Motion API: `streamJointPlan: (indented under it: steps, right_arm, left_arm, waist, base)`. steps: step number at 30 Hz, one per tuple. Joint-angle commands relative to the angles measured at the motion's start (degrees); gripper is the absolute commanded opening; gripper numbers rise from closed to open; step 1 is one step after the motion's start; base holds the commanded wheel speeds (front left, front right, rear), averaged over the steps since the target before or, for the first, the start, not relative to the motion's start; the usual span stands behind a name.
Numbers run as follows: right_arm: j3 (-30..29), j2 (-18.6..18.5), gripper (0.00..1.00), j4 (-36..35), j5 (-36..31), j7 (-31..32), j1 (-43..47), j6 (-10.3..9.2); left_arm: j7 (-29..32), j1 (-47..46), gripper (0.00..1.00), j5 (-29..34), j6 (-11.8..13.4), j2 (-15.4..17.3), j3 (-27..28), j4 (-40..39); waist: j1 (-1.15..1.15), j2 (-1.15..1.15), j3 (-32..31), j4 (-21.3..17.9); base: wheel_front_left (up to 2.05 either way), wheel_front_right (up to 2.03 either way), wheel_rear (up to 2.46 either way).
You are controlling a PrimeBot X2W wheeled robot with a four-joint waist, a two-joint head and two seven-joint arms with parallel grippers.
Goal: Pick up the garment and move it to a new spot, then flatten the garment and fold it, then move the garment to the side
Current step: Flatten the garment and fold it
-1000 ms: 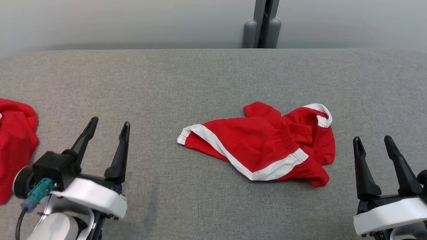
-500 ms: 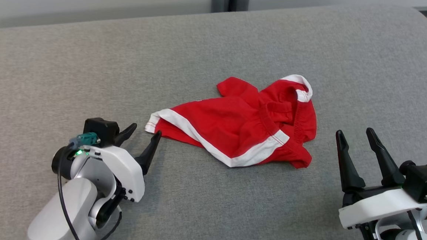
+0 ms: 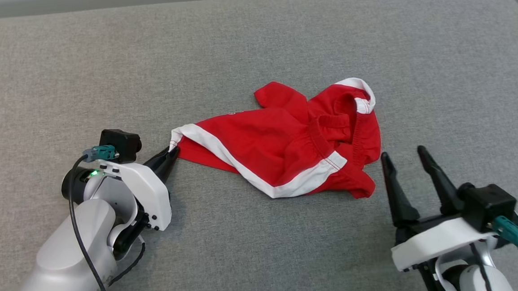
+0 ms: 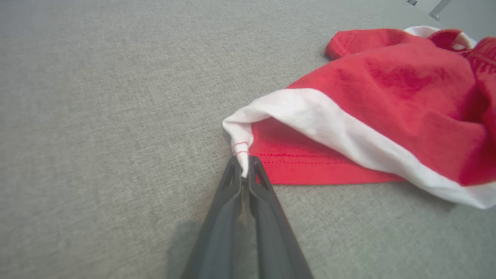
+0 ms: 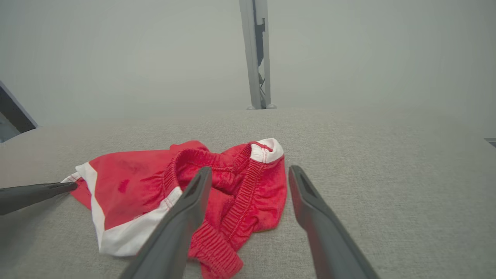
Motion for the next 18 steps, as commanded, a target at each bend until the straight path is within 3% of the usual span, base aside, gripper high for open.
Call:
streamJointPlan:
  steps: [1, 16, 17, 18]
  right_arm:
    - [1.2, -0.9, 1.0, 0.3, 0.4, 0.5, -0.9, -0.02]
    - [18.0, -8.2, 1.0, 11.5, 5.7, 6.6, -11.2, -0.02]
    - [18.4, -8.4, 0.63, 12.0, 6.3, 6.5, -11.7, -0.02]
    - [18.7, -8.6, 0.36, 12.2, 6.7, 6.3, -12.1, -0.02]
  left_arm:
    - [-0.4, -1.2, 0.0, -0.2, -0.3, 0.1, -0.2, 0.5]
    - [-3.9, -4.0, 0.0, 0.4, -1.2, -1.2, -2.4, 2.2]
    - [-4.3, -4.1, 0.0, 0.5, -1.2, -1.1, -2.6, 2.1]
    - [-4.8, -4.0, 0.0, 0.6, -1.1, -1.0, -2.5, 1.9]
  waist:
    - [0.0, 0.0, 0.1, 0.4]
    - [0.0, 0.0, 1.1, 4.1]
    - [0.0, 0.0, 1.2, 4.3]
    - [0.0, 0.0, 1.2, 4.4]
  base:
    - [0.0, 0.0, 0.0]
    - [0.0, 0.0, 0.0]
    - [0.0, 0.0, 0.0]
    - [0.0, 0.0, 0.0]
